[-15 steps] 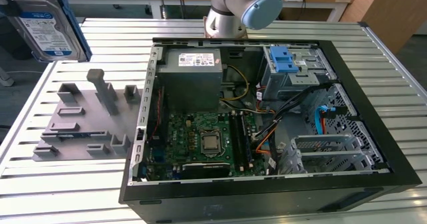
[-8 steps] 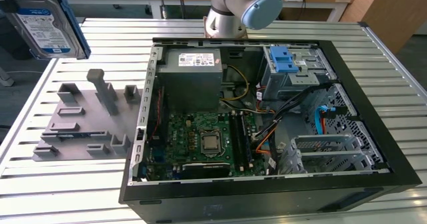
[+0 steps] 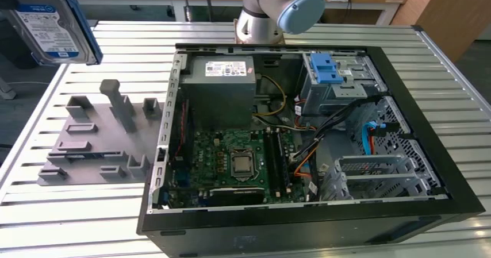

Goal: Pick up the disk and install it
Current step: 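Pick up the disk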

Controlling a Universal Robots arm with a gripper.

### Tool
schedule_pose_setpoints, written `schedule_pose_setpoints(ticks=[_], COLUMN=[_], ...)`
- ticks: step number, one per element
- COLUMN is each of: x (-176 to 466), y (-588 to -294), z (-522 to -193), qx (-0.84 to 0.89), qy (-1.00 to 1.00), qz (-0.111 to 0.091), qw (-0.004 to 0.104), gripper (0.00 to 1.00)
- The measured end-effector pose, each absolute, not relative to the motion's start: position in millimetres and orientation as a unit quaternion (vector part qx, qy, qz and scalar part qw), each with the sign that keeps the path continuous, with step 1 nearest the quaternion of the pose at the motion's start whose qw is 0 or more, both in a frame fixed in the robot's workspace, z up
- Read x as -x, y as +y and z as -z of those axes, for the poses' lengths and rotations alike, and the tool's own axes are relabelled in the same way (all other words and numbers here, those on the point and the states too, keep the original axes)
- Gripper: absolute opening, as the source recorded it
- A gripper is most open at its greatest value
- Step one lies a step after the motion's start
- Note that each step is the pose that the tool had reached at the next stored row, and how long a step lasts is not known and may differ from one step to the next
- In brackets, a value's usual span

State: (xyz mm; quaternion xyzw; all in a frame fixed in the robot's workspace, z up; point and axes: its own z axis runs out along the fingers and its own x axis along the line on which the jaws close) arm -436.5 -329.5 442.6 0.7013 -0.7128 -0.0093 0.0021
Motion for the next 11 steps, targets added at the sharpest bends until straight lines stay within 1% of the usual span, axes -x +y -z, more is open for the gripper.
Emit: schedule_pose_setpoints(ticks=[11], x=[436.5], y=[-329.5], z=[-452.2], qx=[-0.701], qy=[-0.713], qz=[0.009], qw=[0.002], gripper=[0.36])
